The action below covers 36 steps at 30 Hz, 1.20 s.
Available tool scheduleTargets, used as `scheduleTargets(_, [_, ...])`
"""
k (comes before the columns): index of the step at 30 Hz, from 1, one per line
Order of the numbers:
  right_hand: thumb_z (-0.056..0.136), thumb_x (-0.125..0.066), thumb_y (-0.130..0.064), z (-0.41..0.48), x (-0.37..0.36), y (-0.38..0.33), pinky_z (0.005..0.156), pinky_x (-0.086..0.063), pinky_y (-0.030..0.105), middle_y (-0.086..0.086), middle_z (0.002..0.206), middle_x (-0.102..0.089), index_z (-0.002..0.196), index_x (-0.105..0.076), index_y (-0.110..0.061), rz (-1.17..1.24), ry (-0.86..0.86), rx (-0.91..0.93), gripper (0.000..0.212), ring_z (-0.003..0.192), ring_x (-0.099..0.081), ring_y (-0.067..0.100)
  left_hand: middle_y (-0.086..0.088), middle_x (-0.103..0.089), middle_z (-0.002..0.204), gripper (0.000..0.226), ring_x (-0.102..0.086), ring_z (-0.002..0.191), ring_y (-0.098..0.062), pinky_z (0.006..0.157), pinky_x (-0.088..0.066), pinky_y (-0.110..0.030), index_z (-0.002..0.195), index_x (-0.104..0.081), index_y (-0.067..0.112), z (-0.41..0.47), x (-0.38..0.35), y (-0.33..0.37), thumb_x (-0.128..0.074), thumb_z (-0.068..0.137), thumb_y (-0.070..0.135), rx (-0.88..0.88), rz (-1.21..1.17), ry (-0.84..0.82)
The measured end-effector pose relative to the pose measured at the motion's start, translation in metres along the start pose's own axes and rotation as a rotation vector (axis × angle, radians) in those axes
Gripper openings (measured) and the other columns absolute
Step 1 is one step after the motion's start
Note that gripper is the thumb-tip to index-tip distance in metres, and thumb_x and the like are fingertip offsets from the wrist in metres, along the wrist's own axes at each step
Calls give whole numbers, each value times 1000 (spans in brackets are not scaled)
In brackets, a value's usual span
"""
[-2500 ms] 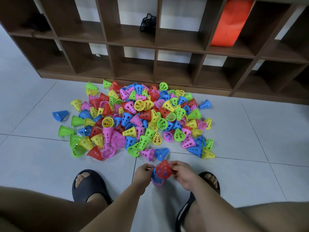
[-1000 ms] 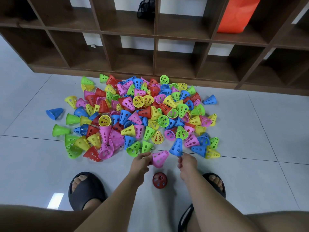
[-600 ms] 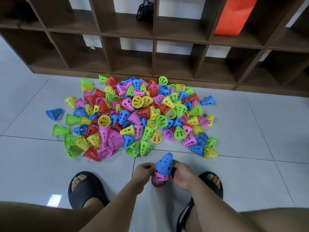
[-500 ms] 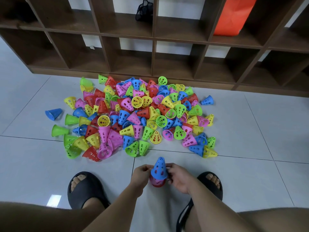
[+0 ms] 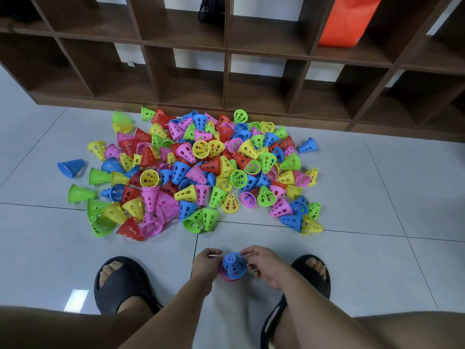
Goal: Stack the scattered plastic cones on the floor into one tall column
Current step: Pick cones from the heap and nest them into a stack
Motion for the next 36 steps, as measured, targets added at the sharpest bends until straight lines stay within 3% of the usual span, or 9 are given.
scheduleTargets(4, [94,-66,-8,8,2,4,51,-39,24,3,72,-66,110,-73,-11,-83,21,25,17,59,-54,12,-14,-78,92,19,-68,76,-25,72,-56,-36,96,-76,13,-1,4,0,-75,77,15,9,-26,-22])
scheduleTargets(7, [92,-68,-7,14,9,5,54,-43,26,7,80,-70,108,-72,-14,-54,85,11,18,65,-59,16,-10,-77,87,12,-66,75,-22,68,-52,-31,98,-76,13,1,10,3,-72,87,11,8,-58,-6])
scheduleTargets(14, [89,-56,-9,40,71,-7,78,-60,39,6,111,-75,93,-71,-27,-85,575,88,24,94,-71,29,-7,-73,96,12,-65,83,-21,69,-49,-31,105,-74,15,22,29,25,-67,98,10,-88,-126,80])
scheduleTargets(19, [92,-64,-4,33,105,-19,87,-47,35,7,143,-47,106,-68,-14,-27,896,166,18,102,-61,34,-9,-74,109,15,-65,86,-24,67,-49,-30,109,-72,18,34,40,49,-71,96,10,-176,-110,140])
scheduleTargets(22, [94,-64,-5,36,112,-18,87,-45,35,6,150,-40,117,-66,-13,-40,856,124,24,107,-58,33,-10,-66,126,18,-68,92,-23,69,-50,-29,111,-72,25,39,45,58,-73,95,17,-198,-51,149])
scheduleTargets(25, [99,-56,-9,39,112,-19,85,-46,35,0,143,-48,136,-60,-19,-28,735,90,39,107,-56,29,-9,-62,133,24,-62,100,-20,72,-47,-26,121,-72,27,39,44,62,-68,100,16,-195,-9,72])
scheduleTargets(28, [96,-52,-11,45,111,-15,82,-52,35,8,141,-61,141,-60,-29,-38,650,69,49,110,-66,34,-5,-58,137,45,-60,116,-26,83,-49,-31,141,-63,33,37,42,63,-61,101,13,-195,0,10])
scheduleTargets(33, [99,-54,-6,35,99,-27,84,-48,34,6,118,-66,120,-69,-16,-154,789,165,29,109,-65,38,-4,-60,135,46,-58,112,-19,84,-45,-28,145,-62,25,36,42,66,-58,102,7,-179,-45,3])
scheduleTargets(36, [98,-61,-12,31,90,-36,79,-57,41,4,101,-71,100,-68,-22,-86,804,254,12,98,-69,35,-5,-70,128,36,-63,110,-20,91,-45,-31,134,-71,18,36,46,64,-63,100,9,-219,-57,116])
Point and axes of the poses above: each hand's wrist, its own z-axis towards the middle knuckle, its own x-axis out of the back of the hand, y = z × x, the point moved 2 cm from there along z, towards the middle knuckle
